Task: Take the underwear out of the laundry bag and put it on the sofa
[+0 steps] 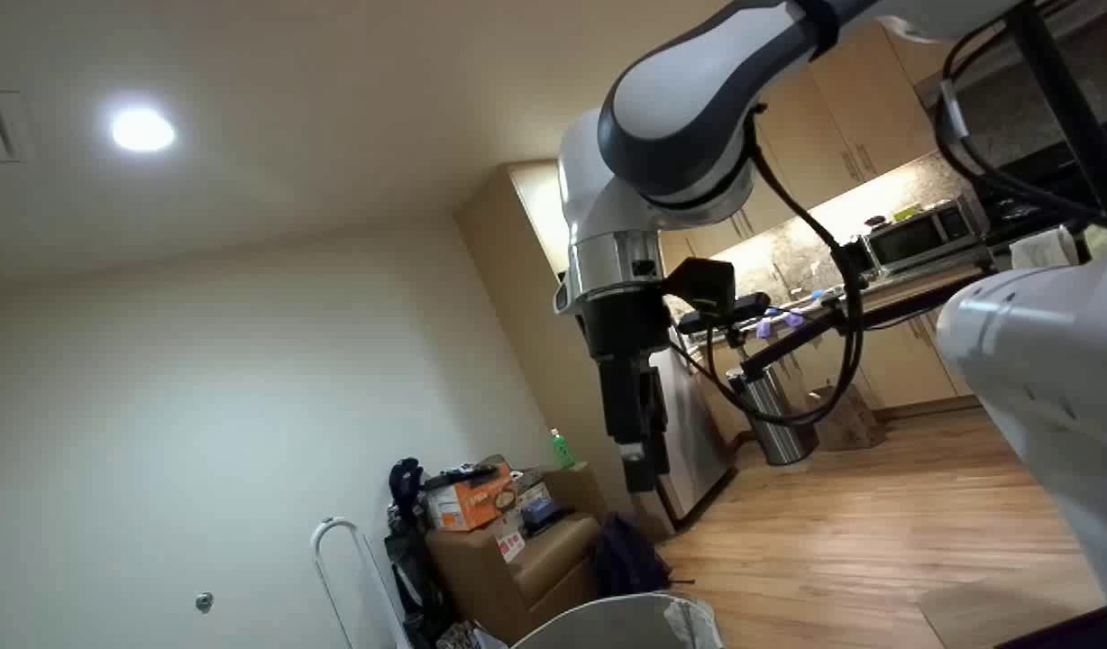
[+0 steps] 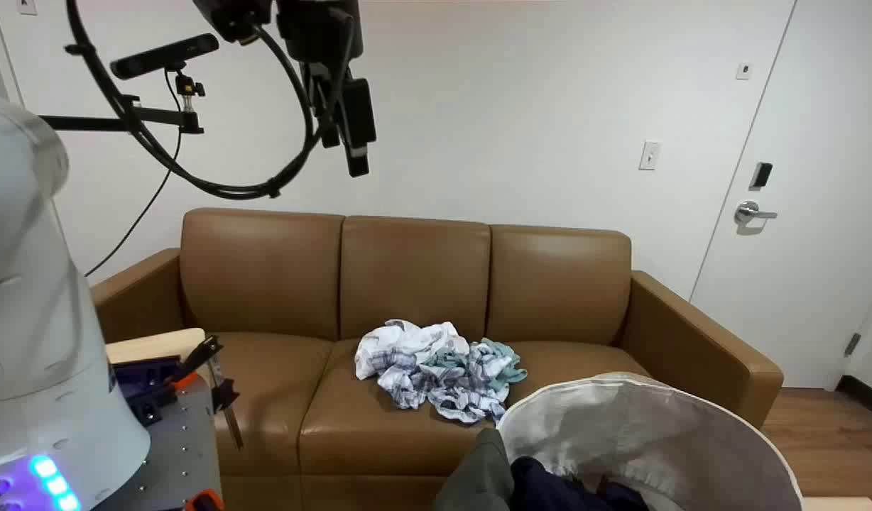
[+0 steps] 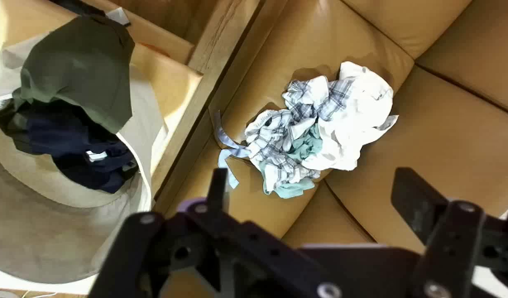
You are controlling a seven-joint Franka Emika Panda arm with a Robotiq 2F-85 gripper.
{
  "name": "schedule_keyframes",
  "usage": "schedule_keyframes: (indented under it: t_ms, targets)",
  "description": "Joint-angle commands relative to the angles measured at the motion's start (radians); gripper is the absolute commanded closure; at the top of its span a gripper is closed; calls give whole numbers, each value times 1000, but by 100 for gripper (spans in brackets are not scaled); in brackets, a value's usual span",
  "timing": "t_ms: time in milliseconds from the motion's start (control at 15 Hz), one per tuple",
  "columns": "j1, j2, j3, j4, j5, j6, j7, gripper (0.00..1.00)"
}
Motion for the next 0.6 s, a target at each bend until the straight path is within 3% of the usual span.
schedule_keyframes:
  t_ms: [0, 533]
  targets:
    - [-20, 5, 16, 3, 17, -4, -15, 0]
    - [-22, -2, 17, 9, 19, -3, -10, 0]
